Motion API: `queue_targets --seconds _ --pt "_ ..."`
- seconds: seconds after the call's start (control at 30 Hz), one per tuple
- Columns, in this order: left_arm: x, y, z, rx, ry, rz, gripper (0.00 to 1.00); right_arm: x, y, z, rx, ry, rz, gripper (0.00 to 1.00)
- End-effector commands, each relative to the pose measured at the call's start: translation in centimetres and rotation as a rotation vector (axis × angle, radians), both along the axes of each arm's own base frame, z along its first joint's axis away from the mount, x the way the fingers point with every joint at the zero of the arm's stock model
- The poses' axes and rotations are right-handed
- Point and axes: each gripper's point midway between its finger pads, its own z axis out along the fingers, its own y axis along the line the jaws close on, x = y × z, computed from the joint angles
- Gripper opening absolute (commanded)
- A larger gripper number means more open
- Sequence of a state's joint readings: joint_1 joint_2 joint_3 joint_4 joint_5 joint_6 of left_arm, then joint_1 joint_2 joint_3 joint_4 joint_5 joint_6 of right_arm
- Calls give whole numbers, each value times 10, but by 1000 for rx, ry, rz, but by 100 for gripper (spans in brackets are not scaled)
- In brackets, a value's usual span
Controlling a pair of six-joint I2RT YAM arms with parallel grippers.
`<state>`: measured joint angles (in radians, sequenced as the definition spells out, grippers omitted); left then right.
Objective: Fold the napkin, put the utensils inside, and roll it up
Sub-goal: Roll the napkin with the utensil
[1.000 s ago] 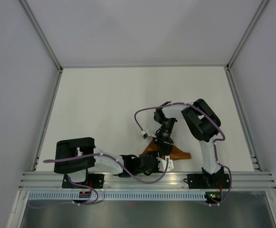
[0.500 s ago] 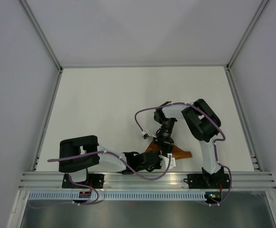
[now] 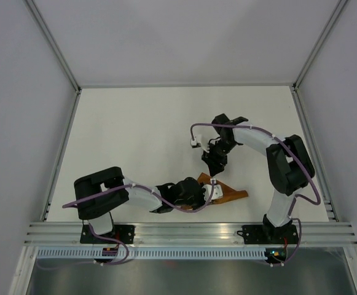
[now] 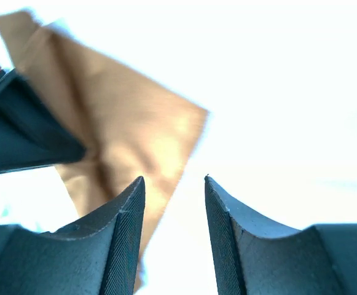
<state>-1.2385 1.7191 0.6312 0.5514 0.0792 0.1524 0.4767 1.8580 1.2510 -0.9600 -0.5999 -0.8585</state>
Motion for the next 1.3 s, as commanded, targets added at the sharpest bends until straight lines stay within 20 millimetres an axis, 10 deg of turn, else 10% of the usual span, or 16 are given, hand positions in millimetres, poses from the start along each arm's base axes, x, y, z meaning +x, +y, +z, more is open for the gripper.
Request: queue_targets --seconds 0.0,0.2,0.4,0.7,1.27 --pt "-16 35 -48 156 235 16 2 65 -5 37 101 -210 -177 50" --pt "-8 40 -56 163 342 40 2 85 -49 78 211 -401 -272 50" --pt "-3 41 -64 164 471 55 2 45 -63 79 235 -583 -168 53" --pt "2 45 -81 187 594 69 2 -27 -61 43 243 -563 88 56" --pt "13 48 -87 190 713 98 2 -68 -30 2 200 -610 244 57"
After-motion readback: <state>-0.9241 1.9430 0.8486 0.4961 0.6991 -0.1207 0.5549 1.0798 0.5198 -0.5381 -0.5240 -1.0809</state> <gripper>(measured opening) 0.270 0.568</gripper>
